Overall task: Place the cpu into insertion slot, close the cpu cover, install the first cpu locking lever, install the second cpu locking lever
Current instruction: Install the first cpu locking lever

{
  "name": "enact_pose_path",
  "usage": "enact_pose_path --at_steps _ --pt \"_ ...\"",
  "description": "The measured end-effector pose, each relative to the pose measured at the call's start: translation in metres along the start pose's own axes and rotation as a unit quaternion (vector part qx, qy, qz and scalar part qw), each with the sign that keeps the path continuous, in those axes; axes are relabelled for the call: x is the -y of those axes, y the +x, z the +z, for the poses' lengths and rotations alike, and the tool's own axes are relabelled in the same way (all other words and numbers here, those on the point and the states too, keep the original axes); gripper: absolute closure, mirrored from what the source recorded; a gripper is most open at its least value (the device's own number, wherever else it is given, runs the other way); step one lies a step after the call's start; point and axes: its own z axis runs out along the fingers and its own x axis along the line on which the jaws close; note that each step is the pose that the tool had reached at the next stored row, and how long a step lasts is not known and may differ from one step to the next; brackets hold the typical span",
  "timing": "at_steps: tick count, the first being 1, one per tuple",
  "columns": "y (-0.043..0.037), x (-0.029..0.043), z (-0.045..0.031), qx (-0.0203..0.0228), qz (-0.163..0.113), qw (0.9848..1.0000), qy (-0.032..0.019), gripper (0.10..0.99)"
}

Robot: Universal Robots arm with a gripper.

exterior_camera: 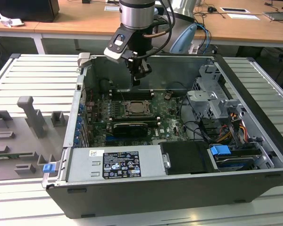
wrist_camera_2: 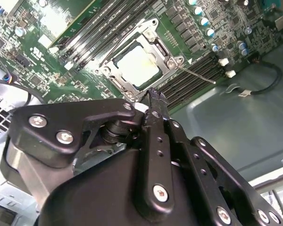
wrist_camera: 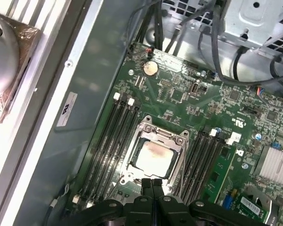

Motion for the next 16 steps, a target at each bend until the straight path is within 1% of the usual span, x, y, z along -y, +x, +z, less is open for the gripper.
enact_pose_path --at_steps 5,8,11,12,13,15,16 --pt "0.0 0.0 0.0 -0.0008 -0.018 0.9998 0.0004 0.98" --pt "0.0 0.0 0.0 -0.0015 -0.034 0.9994 0.0007 0.98" --pt "0.0 0.0 0.0 -0.0033 -0.073 0.9973 0.0016 0.98" --pt "0.0 0.0 0.0001 -0.0041 -0.089 0.996 0.0019 0.98" --pt "0.0 0.0 0.0001 -0.0045 -0.097 0.9953 0.0021 0.98" --pt "0.0 0.0 0.0001 -0.0048 -0.105 0.9945 0.0023 0.98" --pt "0.0 0.0 0.0001 -0.0052 -0.112 0.9936 0.0024 0.98"
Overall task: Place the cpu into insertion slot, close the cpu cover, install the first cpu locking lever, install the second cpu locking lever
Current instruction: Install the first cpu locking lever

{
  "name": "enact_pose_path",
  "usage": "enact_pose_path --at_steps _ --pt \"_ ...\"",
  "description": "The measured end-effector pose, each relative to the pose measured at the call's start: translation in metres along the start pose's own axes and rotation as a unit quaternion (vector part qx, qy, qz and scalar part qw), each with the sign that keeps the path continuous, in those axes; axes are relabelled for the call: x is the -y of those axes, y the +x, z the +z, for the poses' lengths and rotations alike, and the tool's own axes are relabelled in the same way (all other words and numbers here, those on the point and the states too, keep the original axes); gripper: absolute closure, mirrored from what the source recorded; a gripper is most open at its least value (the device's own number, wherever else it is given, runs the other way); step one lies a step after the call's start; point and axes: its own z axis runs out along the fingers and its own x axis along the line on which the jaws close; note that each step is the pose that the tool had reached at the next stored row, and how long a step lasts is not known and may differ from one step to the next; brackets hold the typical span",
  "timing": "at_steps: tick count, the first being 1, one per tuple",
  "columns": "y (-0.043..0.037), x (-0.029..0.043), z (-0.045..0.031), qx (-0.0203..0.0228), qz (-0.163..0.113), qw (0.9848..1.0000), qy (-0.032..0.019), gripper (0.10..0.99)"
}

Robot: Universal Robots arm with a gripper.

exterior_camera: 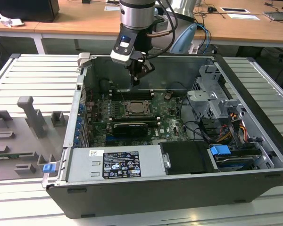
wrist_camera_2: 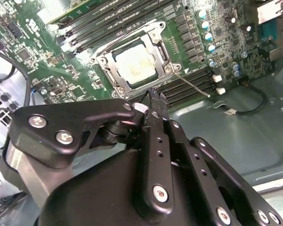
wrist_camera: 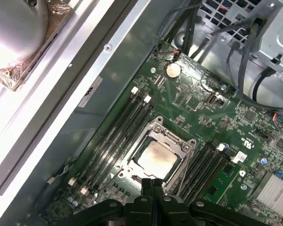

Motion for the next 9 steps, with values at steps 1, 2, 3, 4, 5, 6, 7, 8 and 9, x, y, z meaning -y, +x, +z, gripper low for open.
enact_pose_path --at_steps 1,2,3,4,5,6,7,8,9 --pt "0.0 0.0 0.0 -0.0004 -0.01 1.0 0.0002 0.98" --pt "0.0 0.0 0.0 -0.0009 -0.019 0.9998 0.0004 0.98" --pt "0.0 0.0 0.0 -0.0013 -0.027 0.9996 0.0006 0.98" --pt "0.0 0.0 0.0 -0.0016 -0.035 0.9994 0.0008 0.98" --pt "0.0 0.0 0.0 -0.0019 -0.042 0.9991 0.0009 0.98" --pt "0.0 0.0 0.0 -0.0021 -0.046 0.9989 0.001 0.98" --pt "0.0 0.0 0.0 -0.0025 -0.054 0.9985 0.0012 0.98" --pt "0.0 0.0 0.0 -0.0027 -0.058 0.9983 0.0013 0.98" --pt "0.0 0.0 0.0 -0.0029 -0.062 0.998 0.0014 0.98"
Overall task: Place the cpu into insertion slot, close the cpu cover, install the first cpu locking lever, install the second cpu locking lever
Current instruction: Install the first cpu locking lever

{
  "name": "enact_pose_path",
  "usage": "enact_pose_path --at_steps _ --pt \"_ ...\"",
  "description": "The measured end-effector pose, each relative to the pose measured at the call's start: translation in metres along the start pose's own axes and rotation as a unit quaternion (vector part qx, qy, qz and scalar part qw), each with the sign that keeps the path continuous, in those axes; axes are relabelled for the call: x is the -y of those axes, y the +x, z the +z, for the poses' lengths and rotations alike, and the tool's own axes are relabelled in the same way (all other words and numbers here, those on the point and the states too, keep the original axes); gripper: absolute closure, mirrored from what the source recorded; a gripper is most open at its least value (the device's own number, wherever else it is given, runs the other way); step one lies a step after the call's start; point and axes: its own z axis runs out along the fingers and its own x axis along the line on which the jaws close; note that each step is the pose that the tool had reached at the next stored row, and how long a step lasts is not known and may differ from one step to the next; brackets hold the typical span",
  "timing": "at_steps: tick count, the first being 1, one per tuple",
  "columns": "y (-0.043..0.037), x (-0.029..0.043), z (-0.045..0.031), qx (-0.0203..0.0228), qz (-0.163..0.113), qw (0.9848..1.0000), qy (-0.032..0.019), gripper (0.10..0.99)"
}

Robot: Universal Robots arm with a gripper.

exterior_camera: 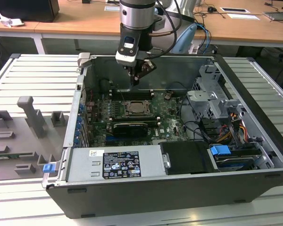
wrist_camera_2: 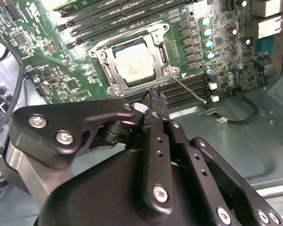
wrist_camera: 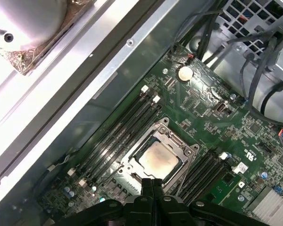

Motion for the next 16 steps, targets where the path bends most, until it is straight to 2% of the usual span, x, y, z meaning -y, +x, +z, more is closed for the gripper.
enact_pose_path --at_steps 8,16 --pt "0.0 0.0 0.0 -0.0017 -0.036 0.9993 0.0008 0.98" --pt "0.0 0.0 0.0001 -0.0039 -0.085 0.9964 0.0019 0.98"
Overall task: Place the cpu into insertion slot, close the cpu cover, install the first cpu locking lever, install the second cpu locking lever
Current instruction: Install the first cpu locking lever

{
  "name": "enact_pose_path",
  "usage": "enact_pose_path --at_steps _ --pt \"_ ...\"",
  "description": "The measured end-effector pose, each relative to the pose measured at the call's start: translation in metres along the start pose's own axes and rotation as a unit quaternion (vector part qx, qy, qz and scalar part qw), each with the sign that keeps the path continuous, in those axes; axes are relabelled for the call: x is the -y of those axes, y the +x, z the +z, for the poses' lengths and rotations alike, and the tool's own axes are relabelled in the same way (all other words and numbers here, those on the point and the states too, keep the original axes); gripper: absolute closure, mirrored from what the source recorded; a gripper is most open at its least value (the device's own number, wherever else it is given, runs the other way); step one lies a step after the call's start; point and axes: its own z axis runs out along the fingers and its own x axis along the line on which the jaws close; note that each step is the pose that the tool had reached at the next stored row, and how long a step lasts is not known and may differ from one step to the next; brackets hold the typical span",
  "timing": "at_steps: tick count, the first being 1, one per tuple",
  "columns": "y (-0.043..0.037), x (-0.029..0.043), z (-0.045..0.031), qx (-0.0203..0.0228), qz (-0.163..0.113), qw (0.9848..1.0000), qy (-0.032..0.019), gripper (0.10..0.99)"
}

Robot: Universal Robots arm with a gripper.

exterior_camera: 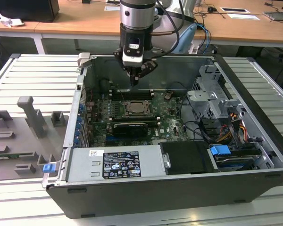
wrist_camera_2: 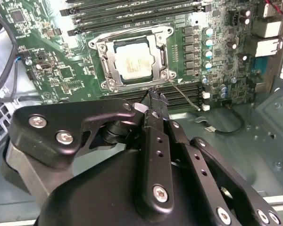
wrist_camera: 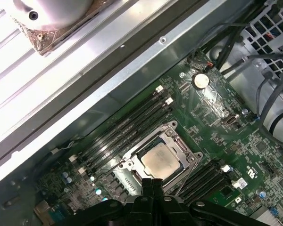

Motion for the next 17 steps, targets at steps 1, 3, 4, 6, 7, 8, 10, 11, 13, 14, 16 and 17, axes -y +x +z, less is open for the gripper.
enact_pose_path --at_steps 1,3,4,6,7,8,10,11,13,14,16,17 --pt "0.0 0.0 0.0 -0.0003 -0.006 1.0 0.0001 0.98" --pt "0.0 0.0 0.0001 -0.0008 -0.018 0.9998 0.0004 0.98" --pt "0.0 0.0 0.0002 -0.0011 -0.025 0.9997 0.0005 0.98" --pt "0.0 0.0 0.0004 -0.0019 -0.042 0.9991 0.0009 0.98" --pt "0.0 0.0 0.0005 -0.0024 -0.051 0.9987 0.0011 0.98" --pt "0.0 0.0001 0.0007 -0.0031 -0.067 0.9977 0.0015 0.98" --pt "0.0 0.0001 0.0009 -0.0036 -0.092 0.9958 0.0016 0.98" --pt "-0.0001 0.0001 0.0009 -0.0036 -0.105 0.9945 0.0015 0.98" --pt "-0.0001 0.0001 0.001 -0.0037 -0.118 0.9931 0.0014 0.98" --pt "-0.0001 0.0001 0.0009 -0.0038 -0.121 0.9926 0.0015 0.98" --pt "-0.0001 0.0001 0.001 -0.0041 -0.131 0.9914 0.0016 0.98" --pt "-0.0001 0.0001 0.001 -0.0043 -0.136 0.9907 0.0016 0.98"
